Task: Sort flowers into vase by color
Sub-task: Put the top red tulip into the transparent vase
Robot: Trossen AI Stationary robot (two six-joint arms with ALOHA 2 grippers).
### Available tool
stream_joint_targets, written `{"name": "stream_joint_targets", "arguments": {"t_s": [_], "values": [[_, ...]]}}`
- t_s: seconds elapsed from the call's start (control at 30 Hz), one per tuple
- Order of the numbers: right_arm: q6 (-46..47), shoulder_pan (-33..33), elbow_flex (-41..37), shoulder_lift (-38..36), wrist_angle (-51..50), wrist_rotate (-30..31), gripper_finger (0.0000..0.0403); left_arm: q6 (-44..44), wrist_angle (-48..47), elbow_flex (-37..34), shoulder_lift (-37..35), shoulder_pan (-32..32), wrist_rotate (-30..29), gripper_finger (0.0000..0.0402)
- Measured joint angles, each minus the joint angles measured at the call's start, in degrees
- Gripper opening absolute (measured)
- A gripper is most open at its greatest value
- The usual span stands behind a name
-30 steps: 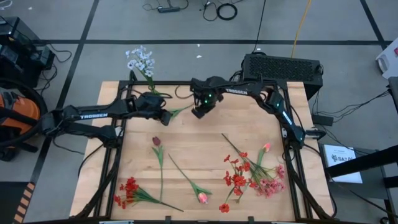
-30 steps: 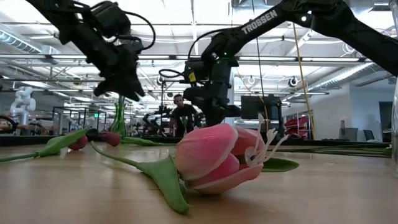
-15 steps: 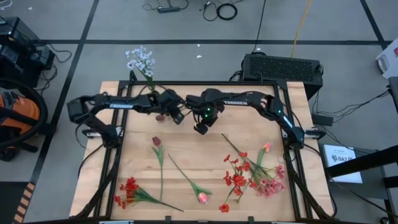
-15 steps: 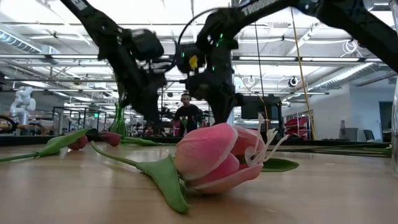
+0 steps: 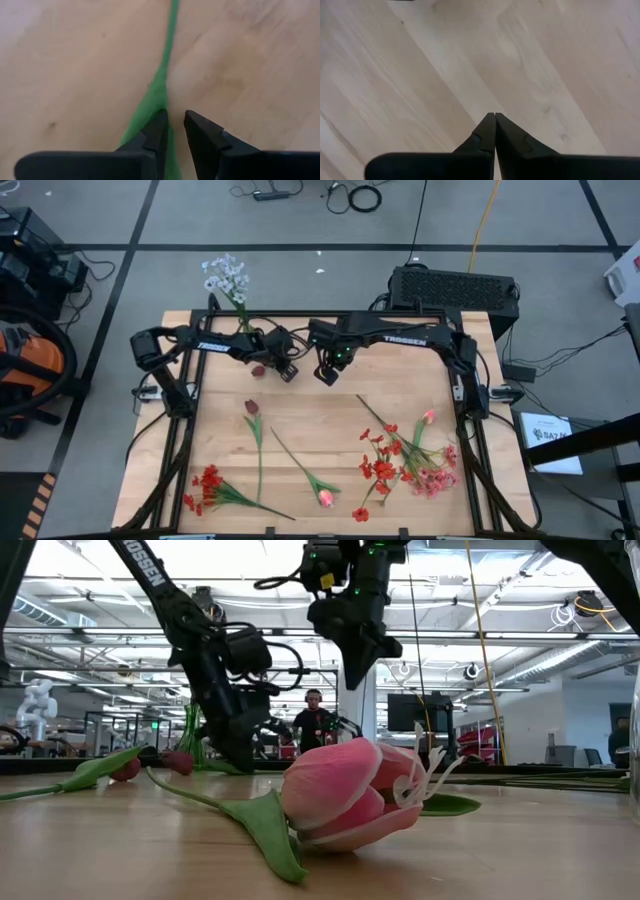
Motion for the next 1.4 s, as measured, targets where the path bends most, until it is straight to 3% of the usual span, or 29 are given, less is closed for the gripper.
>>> {"name": "stream_joint_targets", "arguments": {"t_s": [0.23, 0.33, 0.6, 0.9, 1.0, 1.2, 1.4], "values": [[-1.27, -0.01, -0.02, -0.94, 0.98, -0.04, 0.0, 7.98, -0.48, -0.12, -0.2, -4.34, 15.26, 0.0077], [-1.68, 0.07, -0.09, -0.88, 0.92, -0.15, 0.0, 10.49, -1.11, -0.18, -0.59, -7.98, 17.72, 0.0076], [-4.69, 1.62, -0.07, -0.88, 0.74, -0.66, 0.0, 9.61, -1.62, -0.34, -6.0, -14.57, 17.51, 0.0076], [-6.25, 2.44, -0.07, -0.84, 0.6, -0.42, 0.0, 4.05, -2.63, -0.26, -15.7, -14.36, 14.71, 0.0078], [-9.41, 2.82, -0.07, -0.84, 0.9, -0.44, 0.0, 0.99, -9.64, -0.24, -19.13, -14.08, 14.52, 0.0079], [-24.1, 3.41, -0.07, -0.55, 2.84, -0.4, 0.0, -8.93, -32.91, -0.24, -27.57, -14.16, 10.94, 0.0079], [-36.07, 3.82, -0.15, 2.89, 10.71, -3.07, 0.0, -14.08, -42.38, -0.24, -34.96, -17.01, 7.04, 0.0079]]}}
